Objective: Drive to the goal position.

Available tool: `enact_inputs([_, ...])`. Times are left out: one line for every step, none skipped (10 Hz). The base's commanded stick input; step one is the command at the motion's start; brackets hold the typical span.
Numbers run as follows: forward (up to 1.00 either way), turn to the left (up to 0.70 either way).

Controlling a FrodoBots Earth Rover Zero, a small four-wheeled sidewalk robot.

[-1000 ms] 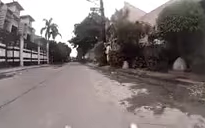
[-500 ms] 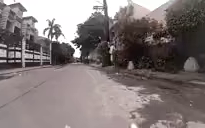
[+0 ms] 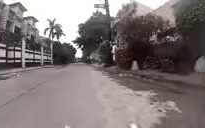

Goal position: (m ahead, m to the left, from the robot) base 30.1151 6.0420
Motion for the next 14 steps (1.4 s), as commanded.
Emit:
enact_inputs([0.85,0.0])
enact_inputs([0.85,0.0])
enact_inputs([0.98,0.0])
enact_inputs([1.0,0.0])
enact_inputs([1.0,0.0])
enact_inputs([1.0,0.0])
enact_inputs([1.0,0.0])
enact_inputs([1.0,0.0])
enact_inputs([1.0,0.0])
enact_inputs([1.0,0.0])
enact_inputs([1.0,0.09])
enact_inputs([1.0,0.2])
enact_inputs([1.0,0.0])
enact_inputs([1.0,0.0])
